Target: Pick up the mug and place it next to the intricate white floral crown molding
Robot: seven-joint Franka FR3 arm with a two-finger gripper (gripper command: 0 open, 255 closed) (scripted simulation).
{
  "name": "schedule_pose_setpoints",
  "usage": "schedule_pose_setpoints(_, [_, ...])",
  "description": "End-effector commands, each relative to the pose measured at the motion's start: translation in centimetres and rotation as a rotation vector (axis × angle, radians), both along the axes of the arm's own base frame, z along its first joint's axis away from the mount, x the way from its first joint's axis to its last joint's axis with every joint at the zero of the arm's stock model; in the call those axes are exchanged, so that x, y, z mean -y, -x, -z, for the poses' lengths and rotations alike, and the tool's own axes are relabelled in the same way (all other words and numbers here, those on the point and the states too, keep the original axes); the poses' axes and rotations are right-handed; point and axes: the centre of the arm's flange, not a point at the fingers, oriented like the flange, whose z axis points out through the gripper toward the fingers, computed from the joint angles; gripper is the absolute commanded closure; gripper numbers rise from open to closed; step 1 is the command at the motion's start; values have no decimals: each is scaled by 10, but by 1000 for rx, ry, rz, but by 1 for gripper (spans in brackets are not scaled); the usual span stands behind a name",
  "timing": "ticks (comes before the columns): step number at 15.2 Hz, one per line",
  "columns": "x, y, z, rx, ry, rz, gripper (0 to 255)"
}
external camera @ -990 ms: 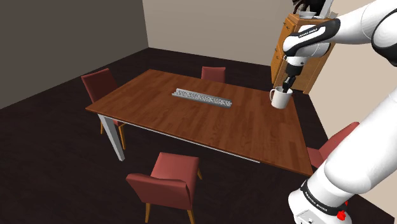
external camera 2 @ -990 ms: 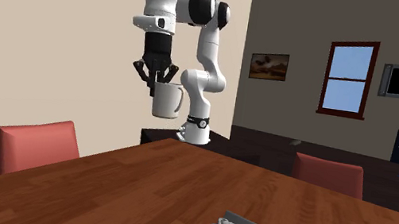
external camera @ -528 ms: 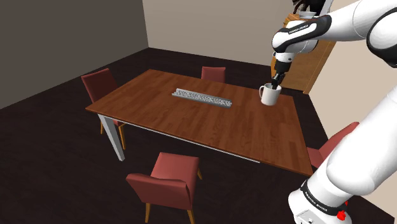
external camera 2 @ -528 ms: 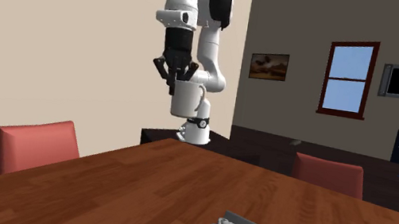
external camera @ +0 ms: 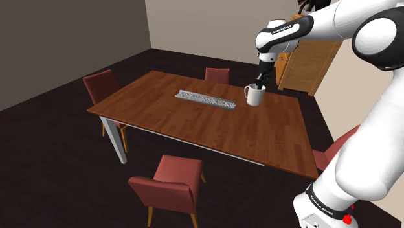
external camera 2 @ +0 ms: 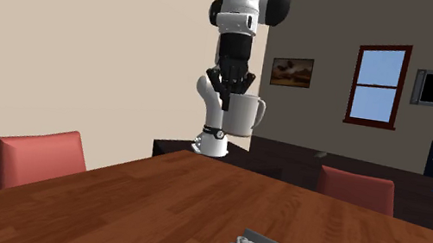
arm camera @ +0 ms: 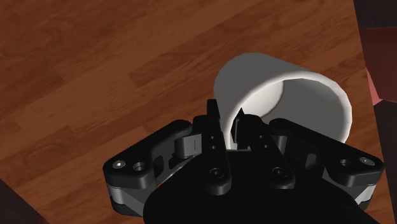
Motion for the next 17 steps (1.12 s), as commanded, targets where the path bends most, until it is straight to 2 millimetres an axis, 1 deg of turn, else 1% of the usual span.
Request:
schedule_pose_setpoints(1, [-19,-17,-2,0,0,1,255])
schedule_pose_setpoints(6, [-66,-66,-2,0,0,1,255])
schedule_pose_setpoints(17, [-66,-66,56,0,0,1,255])
